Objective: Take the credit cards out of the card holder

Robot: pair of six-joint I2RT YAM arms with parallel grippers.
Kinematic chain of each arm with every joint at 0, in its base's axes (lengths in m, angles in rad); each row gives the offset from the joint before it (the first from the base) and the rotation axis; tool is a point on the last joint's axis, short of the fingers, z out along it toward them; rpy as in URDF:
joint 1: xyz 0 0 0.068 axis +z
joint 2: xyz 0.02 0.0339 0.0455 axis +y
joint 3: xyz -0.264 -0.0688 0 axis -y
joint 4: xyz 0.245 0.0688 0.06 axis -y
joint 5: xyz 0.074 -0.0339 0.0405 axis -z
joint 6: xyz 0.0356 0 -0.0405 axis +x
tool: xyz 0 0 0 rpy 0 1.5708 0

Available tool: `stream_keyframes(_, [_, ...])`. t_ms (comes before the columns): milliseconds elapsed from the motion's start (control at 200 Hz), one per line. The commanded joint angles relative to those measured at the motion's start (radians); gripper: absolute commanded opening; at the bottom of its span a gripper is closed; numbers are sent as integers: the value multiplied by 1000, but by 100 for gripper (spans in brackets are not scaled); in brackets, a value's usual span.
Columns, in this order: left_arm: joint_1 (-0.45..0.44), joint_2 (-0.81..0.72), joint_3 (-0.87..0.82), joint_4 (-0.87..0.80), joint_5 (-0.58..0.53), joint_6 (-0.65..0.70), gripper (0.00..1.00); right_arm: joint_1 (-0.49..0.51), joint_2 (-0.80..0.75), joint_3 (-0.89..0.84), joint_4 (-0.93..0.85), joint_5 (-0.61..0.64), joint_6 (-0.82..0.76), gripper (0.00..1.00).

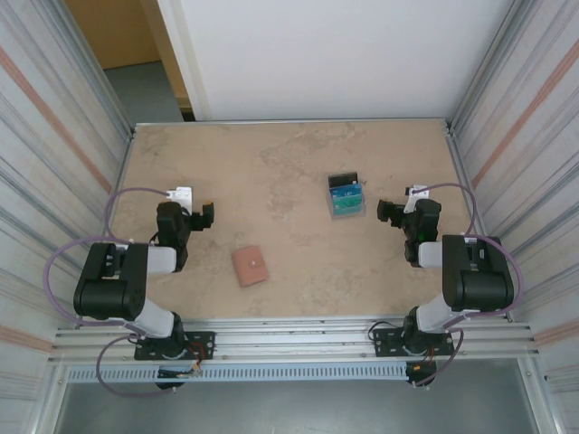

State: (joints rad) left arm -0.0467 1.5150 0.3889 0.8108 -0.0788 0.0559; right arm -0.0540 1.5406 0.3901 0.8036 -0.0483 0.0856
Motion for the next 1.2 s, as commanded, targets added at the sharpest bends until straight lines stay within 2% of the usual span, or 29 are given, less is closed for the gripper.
stream_keyframes(0, [7, -4, 10, 5, -11, -4, 99, 3, 3, 20, -6, 18, -3, 99])
stream_keyframes(762, [7, -10, 9, 7, -22, -5, 99, -2, -4, 22, -15, 29, 9, 99])
stream_keyframes(1027, [6, -170, 50, -205, -64, -29, 99, -21, -81, 35, -104, 78, 52, 99])
stream_keyframes(1193, [6, -318, 80, -419, -104, -170, 99, -22, -186, 69, -238, 122, 68, 99])
